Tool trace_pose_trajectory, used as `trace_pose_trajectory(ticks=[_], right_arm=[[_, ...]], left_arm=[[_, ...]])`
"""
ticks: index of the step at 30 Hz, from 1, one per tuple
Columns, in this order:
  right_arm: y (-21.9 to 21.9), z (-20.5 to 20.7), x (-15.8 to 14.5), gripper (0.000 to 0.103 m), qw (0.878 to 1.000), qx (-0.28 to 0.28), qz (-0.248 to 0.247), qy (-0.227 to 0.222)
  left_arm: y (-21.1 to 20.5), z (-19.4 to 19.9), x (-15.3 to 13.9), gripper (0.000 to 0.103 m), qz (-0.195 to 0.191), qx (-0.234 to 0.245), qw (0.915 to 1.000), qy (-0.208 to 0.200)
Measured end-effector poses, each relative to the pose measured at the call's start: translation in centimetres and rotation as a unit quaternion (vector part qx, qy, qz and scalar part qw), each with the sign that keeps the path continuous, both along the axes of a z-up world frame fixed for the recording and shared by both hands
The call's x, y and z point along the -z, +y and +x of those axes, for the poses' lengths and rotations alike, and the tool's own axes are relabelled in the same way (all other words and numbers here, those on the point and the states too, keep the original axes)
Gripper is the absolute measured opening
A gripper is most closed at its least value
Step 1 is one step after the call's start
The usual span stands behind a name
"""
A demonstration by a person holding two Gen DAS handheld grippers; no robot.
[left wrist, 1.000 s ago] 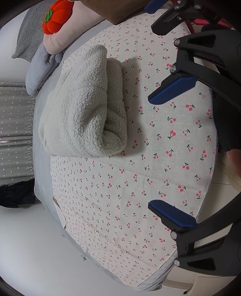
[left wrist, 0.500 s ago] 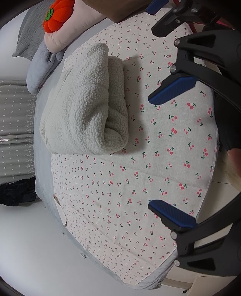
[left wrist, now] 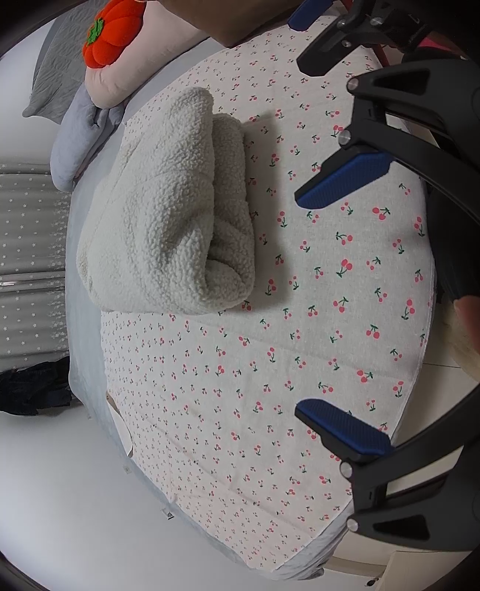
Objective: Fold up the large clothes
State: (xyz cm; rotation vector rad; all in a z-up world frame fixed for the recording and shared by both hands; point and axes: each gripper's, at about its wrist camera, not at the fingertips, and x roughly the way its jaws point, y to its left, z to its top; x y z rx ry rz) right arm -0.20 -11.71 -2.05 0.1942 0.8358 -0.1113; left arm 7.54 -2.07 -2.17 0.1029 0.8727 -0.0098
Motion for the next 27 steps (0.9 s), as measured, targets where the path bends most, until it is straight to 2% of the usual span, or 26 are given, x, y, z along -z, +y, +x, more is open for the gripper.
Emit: trace_pose_trajectory(ticks=[27], right_arm=[[-0.14,-0.07,0.05,0.098,1.0,0.0,0.0,0.002]], left_arm=[[-0.29,-0.25,-0.11,0.102,-0.003,0.004,1.0,0.0]])
